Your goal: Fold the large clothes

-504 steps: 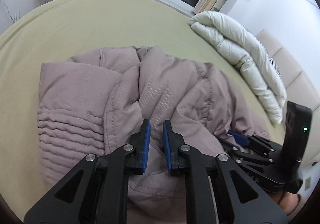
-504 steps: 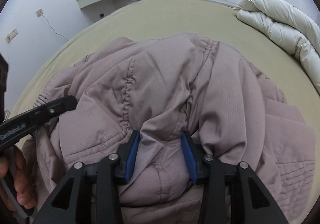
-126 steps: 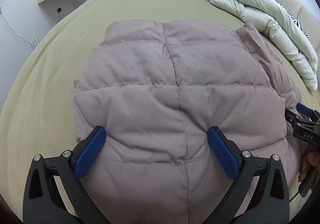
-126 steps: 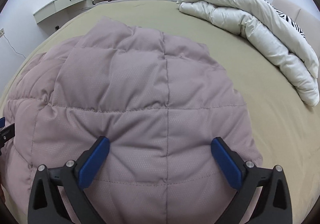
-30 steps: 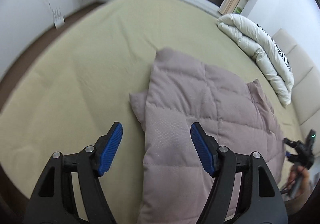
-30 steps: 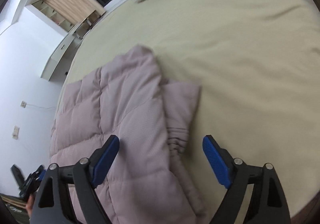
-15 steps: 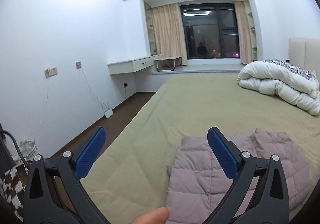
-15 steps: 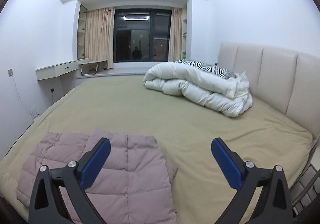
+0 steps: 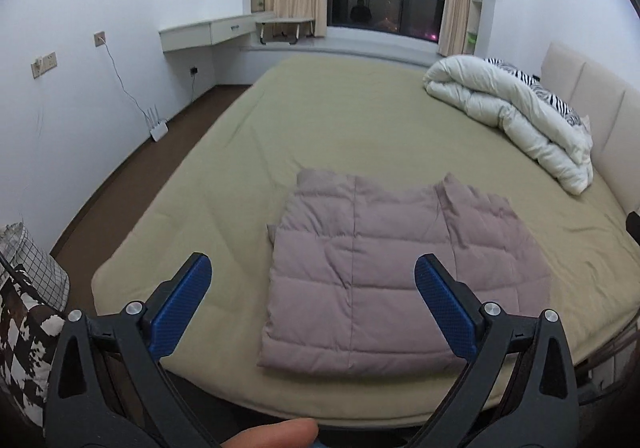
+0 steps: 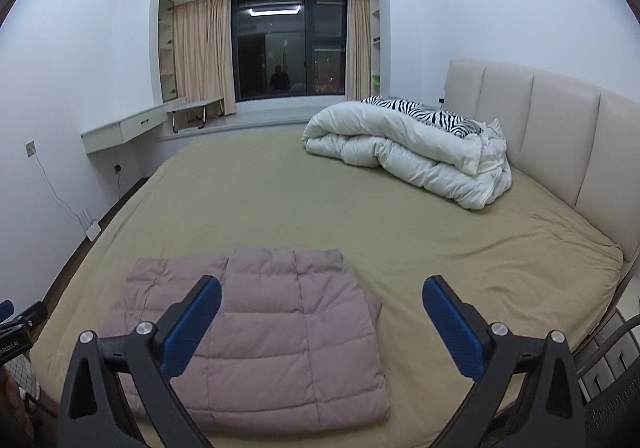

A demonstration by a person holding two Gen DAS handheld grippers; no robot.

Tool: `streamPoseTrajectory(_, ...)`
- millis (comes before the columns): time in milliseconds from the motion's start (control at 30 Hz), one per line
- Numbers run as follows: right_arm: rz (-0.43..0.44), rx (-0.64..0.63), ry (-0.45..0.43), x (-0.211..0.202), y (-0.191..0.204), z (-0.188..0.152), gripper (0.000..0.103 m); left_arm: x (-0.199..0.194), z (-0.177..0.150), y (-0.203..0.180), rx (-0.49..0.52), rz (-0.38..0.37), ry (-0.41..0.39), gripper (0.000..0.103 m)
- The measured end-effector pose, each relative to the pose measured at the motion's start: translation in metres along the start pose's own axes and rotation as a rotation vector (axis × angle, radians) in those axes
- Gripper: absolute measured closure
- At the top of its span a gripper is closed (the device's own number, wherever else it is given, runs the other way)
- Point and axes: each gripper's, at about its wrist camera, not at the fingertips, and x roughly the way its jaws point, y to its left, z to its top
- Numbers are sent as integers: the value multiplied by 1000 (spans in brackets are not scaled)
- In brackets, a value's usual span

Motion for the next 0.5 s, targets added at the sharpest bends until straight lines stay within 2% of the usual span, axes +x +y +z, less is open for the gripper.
streamPoseTrajectory(67, 5, -22, 61, 9, 9, -12, 0, 10, -13, -3, 0, -28, 54, 0)
streamPoseTrajectory(200, 22, -49, 142, 20, 25, -31, 0, 30, -31, -5, 1, -36, 105, 0)
streamPoseTrajectory(367, 14, -117, 215, 29, 45, -48, 0, 55, -42, -4, 2, -23, 135, 0)
streamPoseTrajectory(500, 29, -100, 263, 37, 46, -60, 0, 63, -40, 1, 1, -8, 142, 0)
